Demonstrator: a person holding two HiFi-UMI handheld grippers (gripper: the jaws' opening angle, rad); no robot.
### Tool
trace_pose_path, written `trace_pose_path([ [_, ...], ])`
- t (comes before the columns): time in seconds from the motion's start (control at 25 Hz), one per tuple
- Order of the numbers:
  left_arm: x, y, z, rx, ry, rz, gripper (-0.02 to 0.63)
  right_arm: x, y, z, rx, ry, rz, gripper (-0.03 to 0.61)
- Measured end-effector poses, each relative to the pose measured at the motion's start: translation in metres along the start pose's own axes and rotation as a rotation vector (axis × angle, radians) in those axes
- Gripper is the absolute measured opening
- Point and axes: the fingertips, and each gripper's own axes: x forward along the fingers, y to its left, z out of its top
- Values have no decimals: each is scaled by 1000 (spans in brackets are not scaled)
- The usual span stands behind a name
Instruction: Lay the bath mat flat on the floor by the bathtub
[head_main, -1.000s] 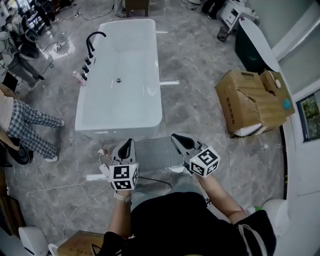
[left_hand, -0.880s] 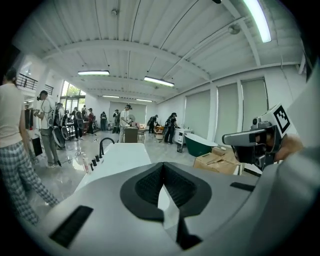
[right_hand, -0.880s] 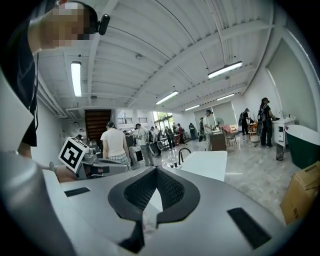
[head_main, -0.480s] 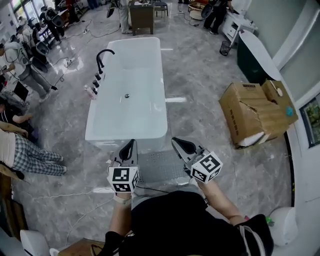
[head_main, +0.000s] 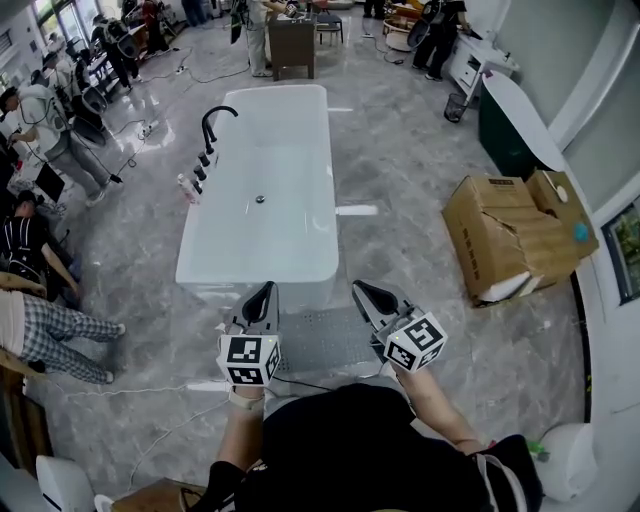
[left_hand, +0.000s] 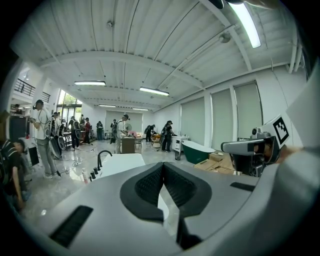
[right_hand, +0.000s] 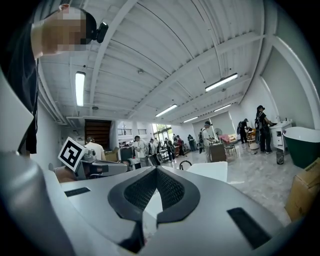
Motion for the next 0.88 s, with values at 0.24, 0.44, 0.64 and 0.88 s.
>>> trace_pose_path([
  [0.24,-5,2,-1,-4,-6,11,18,1,3,0,1,-2,10,25],
  [0.44,-10,8,-6,-30,-1,18,18,3,9,-5,8,9,16,25],
  [0.64,-12,7,-7,-30,8,20,18,0,9,-5,19,16,16,25],
  [0.88,-8,12,-11,-28,21,24,18,6,2,-4,27,22,11,25],
])
